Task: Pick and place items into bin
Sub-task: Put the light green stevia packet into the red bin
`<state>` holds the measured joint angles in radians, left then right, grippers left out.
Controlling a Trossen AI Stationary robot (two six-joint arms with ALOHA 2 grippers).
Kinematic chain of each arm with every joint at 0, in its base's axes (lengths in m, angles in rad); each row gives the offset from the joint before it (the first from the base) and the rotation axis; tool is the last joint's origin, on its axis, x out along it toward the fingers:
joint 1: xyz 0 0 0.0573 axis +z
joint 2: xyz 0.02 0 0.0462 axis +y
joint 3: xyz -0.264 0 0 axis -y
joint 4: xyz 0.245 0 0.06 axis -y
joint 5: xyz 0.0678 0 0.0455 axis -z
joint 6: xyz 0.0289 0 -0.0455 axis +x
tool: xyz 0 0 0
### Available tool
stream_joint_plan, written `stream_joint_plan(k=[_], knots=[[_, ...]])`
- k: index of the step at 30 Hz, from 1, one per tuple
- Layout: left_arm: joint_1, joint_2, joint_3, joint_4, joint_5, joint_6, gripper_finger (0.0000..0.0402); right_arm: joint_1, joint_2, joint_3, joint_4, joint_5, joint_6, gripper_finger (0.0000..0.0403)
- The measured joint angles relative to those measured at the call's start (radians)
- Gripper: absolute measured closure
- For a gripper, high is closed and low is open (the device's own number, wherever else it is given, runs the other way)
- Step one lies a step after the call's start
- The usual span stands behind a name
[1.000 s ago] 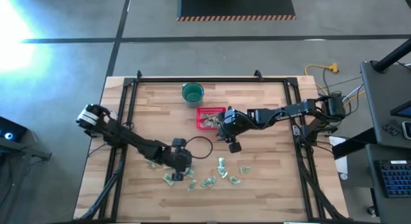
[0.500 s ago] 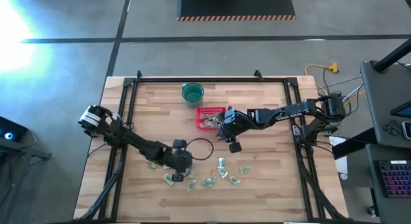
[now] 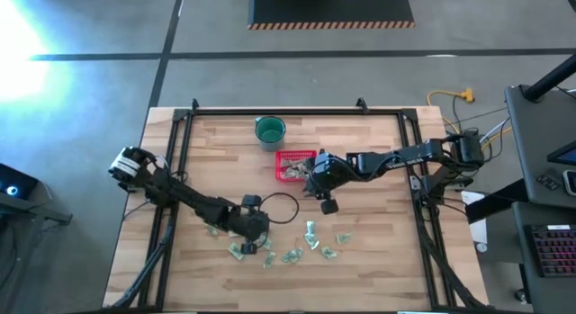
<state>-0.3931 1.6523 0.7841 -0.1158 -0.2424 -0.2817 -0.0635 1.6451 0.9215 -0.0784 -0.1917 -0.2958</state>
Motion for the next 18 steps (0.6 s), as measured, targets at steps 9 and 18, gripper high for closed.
stream_joint_plan(k=[9,18], knots=[[0.000,-0.024,0.032,0.000,-0.061,0.110,0.0398,0.000,0.000,0.000,0.001,0.000,-0.001,0.0327],[0.009,-0.085,0.084,0.005,-0.528,0.362,0.0398,0.000,0.000,0.000,0.003,0.000,-0.006,0.0339]])
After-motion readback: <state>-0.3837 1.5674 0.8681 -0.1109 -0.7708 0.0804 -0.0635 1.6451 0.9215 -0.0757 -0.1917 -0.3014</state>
